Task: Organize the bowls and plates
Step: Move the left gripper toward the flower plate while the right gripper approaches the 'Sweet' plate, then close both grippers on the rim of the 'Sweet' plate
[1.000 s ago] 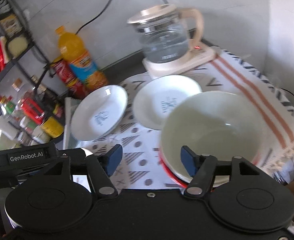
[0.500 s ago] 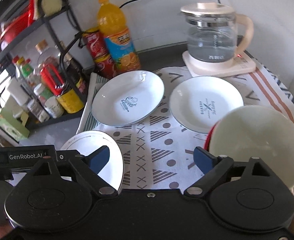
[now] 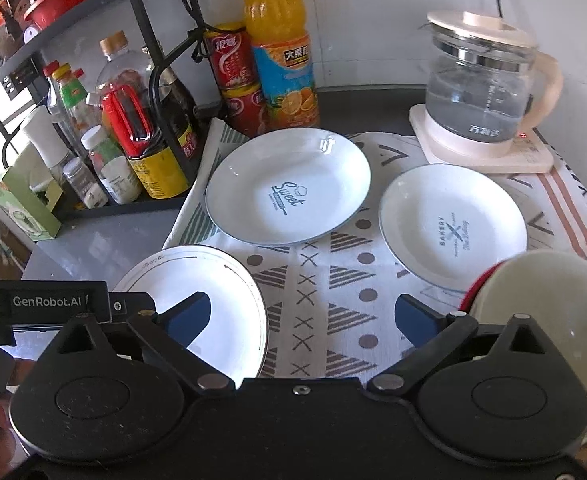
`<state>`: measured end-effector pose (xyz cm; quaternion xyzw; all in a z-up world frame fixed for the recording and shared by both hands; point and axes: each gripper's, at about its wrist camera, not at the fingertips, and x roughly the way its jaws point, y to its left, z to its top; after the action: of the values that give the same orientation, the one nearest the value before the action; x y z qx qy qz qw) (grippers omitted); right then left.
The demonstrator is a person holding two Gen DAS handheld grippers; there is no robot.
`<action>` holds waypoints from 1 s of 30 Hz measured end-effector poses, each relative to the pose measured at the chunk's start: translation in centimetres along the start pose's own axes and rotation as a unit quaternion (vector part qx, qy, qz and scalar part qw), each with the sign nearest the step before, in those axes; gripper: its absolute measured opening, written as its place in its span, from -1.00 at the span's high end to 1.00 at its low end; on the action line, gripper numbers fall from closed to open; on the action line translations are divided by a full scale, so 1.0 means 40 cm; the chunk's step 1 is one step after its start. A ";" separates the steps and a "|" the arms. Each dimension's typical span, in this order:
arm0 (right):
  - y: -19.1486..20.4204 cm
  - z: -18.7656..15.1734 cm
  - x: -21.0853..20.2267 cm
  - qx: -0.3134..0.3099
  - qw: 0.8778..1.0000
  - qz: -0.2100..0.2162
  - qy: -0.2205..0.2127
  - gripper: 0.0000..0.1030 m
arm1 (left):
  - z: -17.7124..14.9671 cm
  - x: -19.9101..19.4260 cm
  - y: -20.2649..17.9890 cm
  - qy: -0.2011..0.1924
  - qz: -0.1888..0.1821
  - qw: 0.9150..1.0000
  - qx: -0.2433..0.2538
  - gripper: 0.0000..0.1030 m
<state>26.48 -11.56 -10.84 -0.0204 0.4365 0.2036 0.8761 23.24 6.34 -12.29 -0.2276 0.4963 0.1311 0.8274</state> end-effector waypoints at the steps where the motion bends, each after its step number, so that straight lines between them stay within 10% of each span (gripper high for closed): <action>1: -0.004 0.008 0.006 -0.003 1.000 0.003 0.001 -0.93 | 0.005 0.005 -0.003 -0.001 0.002 1.000 -0.002 -0.62; 16: -0.113 0.162 0.124 -0.022 0.999 0.026 0.019 -0.90 | 0.109 0.095 -0.071 -0.023 0.005 0.998 -0.062 -0.61; 30: -0.169 0.219 0.296 0.081 0.991 0.065 0.087 -0.08 | 0.211 0.229 -0.063 -0.011 0.007 0.995 -0.099 -0.23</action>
<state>41.99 -11.86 -15.55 0.0618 0.5269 0.2217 0.8182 35.12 8.37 -16.34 -0.3030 0.4731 0.1882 0.8056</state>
